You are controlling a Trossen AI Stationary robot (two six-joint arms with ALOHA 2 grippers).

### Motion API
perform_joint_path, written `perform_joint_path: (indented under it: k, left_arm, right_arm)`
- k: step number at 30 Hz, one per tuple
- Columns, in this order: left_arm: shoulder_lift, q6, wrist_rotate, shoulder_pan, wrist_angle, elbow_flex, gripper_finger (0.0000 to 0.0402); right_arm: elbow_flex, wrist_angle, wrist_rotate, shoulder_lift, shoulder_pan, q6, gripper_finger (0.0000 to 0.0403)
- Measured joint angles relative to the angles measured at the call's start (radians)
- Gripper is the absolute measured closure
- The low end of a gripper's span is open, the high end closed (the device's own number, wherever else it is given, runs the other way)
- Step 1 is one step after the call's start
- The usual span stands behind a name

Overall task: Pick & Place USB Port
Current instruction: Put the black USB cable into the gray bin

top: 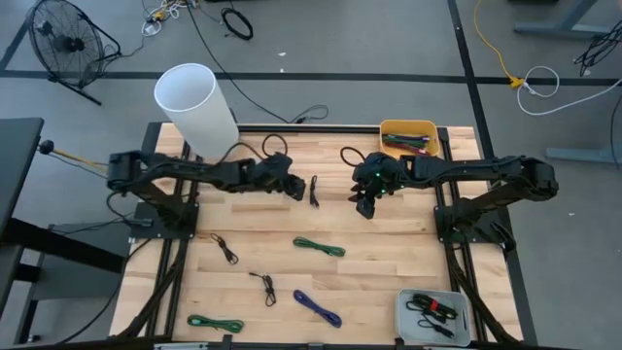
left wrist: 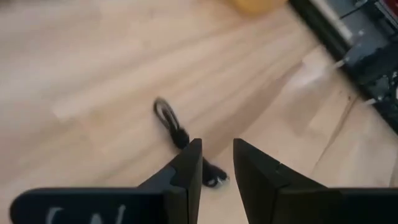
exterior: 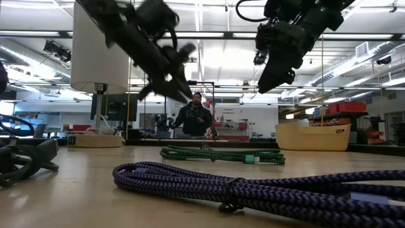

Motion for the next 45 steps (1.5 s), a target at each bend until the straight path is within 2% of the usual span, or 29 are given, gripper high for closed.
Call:
perform_joint_path:
  k: [5, 14, 23, 30, 34, 38, 40, 43, 45]
  left_arm:
    - [0.115, -0.054, 0.151, 0.066, 0.077, 0.002, 0.0307]
    - [0.273, -0.085, 0.297, 0.091, 0.096, 0.076, 0.0301]
    - [0.388, -0.084, 0.268, 0.085, -0.047, 0.212, 0.0252]
    - [0.399, -0.046, 0.228, 0.085, -0.083, 0.226, 0.0235]
    - [0.419, -0.043, 0.231, 0.085, -0.106, 0.229, 0.0252]
    - [0.444, -0.038, 0.232, 0.085, -0.126, 0.231, 0.0286]
    - [0.45, -0.02, 0.244, 0.087, -0.138, 0.231, 0.0311]
    - [0.451, -0.004, 0.251, 0.091, -0.151, 0.231, 0.0373]
    - [0.445, 0.013, 0.263, 0.095, -0.152, 0.23, 0.0387]
  right_arm:
    - [0.0, 0.0, 0.0, 0.0, 0.0, -0.011, 0.0239]
    - [0.0, 0.012, 0.0, 0.0, 0.0, -0.026, 0.0239]
    - [0.0, 0.015, 0.0, 0.0, 0.006, -0.026, 0.0239]
    - [0.0, 0.018, 0.0, 0.0, 0.006, -0.026, 0.0239]
    - [0.0, 0.022, 0.0, 0.0, 0.006, -0.027, 0.0239]
    - [0.0, 0.023, 0.0, 0.0, 0.006, -0.027, 0.0239]
    - [0.0, 0.023, 0.0, 0.0, 0.006, -0.027, 0.0239]
    - [0.0, 0.024, 0.0, 0.0, 0.006, -0.027, 0.0239]
    - [0.0, 0.025, 0.0, 0.0, 0.006, -0.027, 0.0239]
